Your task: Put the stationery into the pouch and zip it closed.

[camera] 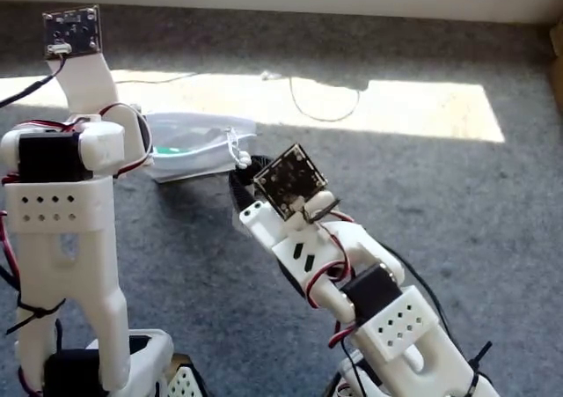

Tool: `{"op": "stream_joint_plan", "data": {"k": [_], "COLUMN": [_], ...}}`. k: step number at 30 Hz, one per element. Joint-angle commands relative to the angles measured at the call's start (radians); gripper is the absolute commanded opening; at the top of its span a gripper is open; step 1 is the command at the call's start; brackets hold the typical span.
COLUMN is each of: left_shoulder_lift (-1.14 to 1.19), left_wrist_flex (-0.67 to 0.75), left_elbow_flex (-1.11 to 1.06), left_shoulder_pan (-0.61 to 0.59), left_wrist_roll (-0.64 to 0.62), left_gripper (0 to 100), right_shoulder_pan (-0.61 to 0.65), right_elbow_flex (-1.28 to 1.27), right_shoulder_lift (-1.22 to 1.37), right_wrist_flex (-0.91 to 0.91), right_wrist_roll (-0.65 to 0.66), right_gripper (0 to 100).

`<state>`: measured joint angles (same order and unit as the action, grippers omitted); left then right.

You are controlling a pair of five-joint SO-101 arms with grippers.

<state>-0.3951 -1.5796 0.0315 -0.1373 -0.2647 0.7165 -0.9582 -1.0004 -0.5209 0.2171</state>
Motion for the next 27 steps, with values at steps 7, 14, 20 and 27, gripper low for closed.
{"op": "stream_joint_plan", "data": {"k": [7, 14, 20, 27], "left_shoulder_lift": [0.004, 0.004, 0.004, 0.004], "left_wrist_flex": [0.011, 0.011, 0.011, 0.011], "left_elbow_flex": [-0.007, -0.007, -0.007, -0.007], "left_shoulder_pan": [-0.015, -0.015, -0.015, -0.015], "left_wrist_roll": [-0.003, -0.003, -0.003, -0.003], "left_gripper": [1, 1, 1, 1], "right_shoulder_pan": [0.012, 0.012, 0.015, 0.018], "right_elbow_flex": [0.024, 0.024, 0.022, 0.024], "right_shoulder_lift": [0.042, 0.048, 0.05, 0.042], "right_wrist_flex": [-0.002, 0.002, 0.038, 0.117], "right_wrist_roll": [-0.103, -0.158, -0.195, -0.195], "right_gripper": [14.9, 14.9, 15.0, 15.0]}}
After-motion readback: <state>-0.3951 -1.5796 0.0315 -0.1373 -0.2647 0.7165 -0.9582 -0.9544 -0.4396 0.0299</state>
